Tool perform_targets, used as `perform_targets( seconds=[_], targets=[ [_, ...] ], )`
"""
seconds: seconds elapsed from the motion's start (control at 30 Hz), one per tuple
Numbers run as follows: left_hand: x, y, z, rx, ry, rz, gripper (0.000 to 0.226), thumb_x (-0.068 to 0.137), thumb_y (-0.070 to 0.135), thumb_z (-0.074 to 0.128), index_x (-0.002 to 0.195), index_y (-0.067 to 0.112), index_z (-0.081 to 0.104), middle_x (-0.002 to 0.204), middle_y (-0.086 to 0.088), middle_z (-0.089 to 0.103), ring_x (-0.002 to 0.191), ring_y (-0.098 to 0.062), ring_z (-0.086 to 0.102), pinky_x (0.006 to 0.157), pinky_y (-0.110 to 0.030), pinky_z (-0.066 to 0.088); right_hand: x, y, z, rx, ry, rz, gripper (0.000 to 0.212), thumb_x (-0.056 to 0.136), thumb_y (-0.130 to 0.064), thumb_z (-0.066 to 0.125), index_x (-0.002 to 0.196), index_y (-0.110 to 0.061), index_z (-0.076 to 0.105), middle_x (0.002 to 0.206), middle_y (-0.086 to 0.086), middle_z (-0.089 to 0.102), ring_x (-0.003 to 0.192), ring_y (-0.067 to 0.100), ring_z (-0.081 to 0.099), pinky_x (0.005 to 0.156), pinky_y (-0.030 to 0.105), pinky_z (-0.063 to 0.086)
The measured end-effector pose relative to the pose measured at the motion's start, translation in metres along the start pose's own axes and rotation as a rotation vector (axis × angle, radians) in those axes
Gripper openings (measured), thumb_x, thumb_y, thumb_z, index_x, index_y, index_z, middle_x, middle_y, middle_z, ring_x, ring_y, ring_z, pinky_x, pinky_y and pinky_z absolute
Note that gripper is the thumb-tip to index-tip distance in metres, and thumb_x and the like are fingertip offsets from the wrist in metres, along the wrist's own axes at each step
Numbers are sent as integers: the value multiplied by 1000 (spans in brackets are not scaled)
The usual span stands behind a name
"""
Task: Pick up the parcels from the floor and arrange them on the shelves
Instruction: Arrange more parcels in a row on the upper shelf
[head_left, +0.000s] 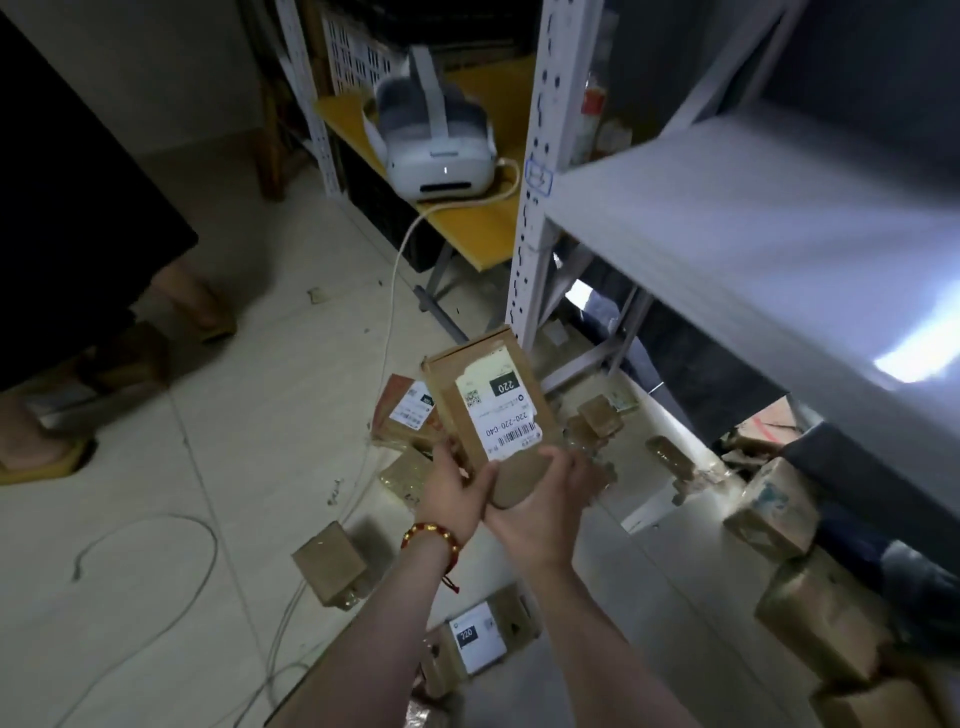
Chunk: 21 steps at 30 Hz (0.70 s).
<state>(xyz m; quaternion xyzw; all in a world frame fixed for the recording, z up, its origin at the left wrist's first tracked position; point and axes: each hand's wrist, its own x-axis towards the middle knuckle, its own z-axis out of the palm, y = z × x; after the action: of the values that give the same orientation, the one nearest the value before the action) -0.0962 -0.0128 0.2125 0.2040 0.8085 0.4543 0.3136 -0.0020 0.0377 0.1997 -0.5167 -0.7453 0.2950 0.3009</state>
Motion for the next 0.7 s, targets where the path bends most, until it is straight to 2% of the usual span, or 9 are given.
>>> perform_targets(
  seconds=[0.13, 0.23, 0.3, 0.4, 0.47, 0.53, 0.6, 0.7],
  targets=[
    [-28, 61, -46, -155, 77, -63, 46, 85, 43, 71, 121, 30, 46, 115, 9, 67, 100, -15, 65, 91, -39, 53, -9, -77, -57, -75, -18, -90, 83, 49, -57, 76, 114, -18, 41, 133, 3, 33, 125, 30, 37, 93, 51, 50],
    [-53, 113, -74, -322, 112, -112, 46, 81, 48, 72, 117, 32, 49, 112, 12, 66, 103, -15, 64, 91, -36, 51, -17, -133, -104, -129, -26, -123, 88, 49, -65, 71, 113, -11, 46, 136, 11, 37, 128, 33, 34, 93, 46, 49],
    [-76, 151, -95, -384, 88, -133, 57, 77, 51, 75, 122, 25, 49, 111, 12, 67, 102, -14, 64, 91, -38, 52, -19, -168, -141, -130, -47, -142, 86, 49, -66, 71, 111, -12, 49, 137, 10, 38, 129, 32, 34, 91, 44, 51],
    [-106, 207, -130, -413, 56, -115, 67, 79, 40, 79, 128, 19, 40, 115, 8, 61, 99, -8, 61, 92, -33, 48, -22, -209, -203, -149, -33, -184, 80, 48, -64, 73, 106, -14, 50, 134, 4, 39, 127, 25, 34, 77, 40, 55],
    [-113, 248, -157, -414, 86, -121, 87, 74, 45, 82, 139, 18, 31, 124, 7, 53, 109, -13, 56, 102, -35, 44, -28, -233, -237, -189, 4, -178, 78, 46, -61, 74, 106, -17, 49, 134, 3, 39, 128, 24, 34, 77, 38, 55],
    [-114, 297, -184, -377, 163, -126, 101, 74, 47, 80, 150, 17, 21, 127, 5, 44, 115, -16, 48, 105, -34, 39, -32, -257, -259, -202, 17, -157, 77, 45, -58, 73, 107, -20, 46, 137, 3, 37, 130, 24, 33, 80, 40, 55],
    [-114, 342, -202, -384, 188, -98, 94, 74, 45, 78, 148, 18, 26, 127, -1, 49, 114, -20, 51, 103, -35, 42, -29, -285, -279, -201, 38, -156, 74, 45, -57, 72, 104, -20, 47, 137, 4, 39, 129, 27, 35, 82, 43, 55],
    [-120, 398, -221, -272, 185, 29, 52, 77, 40, 71, 121, 21, 53, 117, -9, 63, 106, -28, 61, 94, -42, 52, -19, -330, -308, -165, 102, -156, 71, 46, -52, 76, 101, -17, 49, 134, 5, 41, 124, 25, 38, 77, 39, 53]
  ],
)
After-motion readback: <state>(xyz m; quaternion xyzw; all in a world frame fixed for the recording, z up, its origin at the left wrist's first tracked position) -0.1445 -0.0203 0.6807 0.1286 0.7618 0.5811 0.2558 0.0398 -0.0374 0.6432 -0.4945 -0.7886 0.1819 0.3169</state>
